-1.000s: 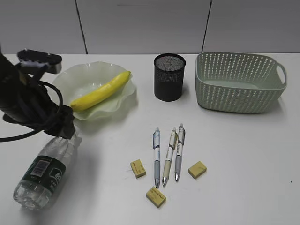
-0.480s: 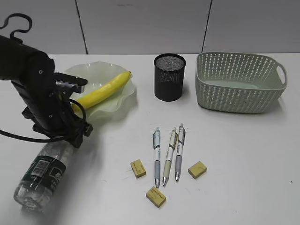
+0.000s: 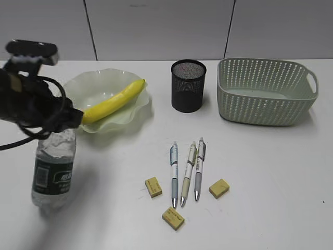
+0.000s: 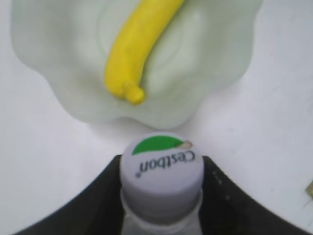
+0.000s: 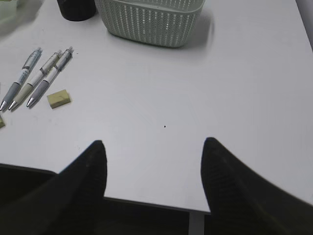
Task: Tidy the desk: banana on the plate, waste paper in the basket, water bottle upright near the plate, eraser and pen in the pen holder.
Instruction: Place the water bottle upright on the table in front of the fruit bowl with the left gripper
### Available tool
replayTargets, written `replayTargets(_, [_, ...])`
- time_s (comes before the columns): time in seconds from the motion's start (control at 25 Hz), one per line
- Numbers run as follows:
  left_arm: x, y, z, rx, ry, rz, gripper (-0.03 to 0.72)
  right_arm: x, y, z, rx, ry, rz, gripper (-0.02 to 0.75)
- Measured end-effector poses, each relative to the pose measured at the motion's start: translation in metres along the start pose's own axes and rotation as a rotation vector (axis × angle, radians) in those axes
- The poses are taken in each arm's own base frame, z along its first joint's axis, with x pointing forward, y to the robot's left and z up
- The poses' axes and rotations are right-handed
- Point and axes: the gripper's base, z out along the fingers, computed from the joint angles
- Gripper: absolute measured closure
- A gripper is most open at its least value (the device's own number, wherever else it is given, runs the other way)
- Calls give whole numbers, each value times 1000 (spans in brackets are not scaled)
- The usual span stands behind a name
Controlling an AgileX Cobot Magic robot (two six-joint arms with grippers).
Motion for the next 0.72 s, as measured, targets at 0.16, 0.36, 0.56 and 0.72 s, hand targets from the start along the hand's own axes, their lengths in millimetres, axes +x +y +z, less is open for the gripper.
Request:
replayTargets(0.16, [24, 5, -25, 70, -324, 12, 385, -1, 0, 1, 2, -20, 0, 256])
replayTargets(0.36, [50, 10, -21, 94, -408, 1, 386, -2, 0, 1, 3, -26, 0, 255])
replayTargets(0.56, [50, 10, -18, 102, -437, -4, 386, -2, 0, 1, 3, -28, 0, 255])
replayTargets(0.72, [50, 10, -18, 103, -439, -7, 386, -2, 0, 1, 3, -29, 0, 255])
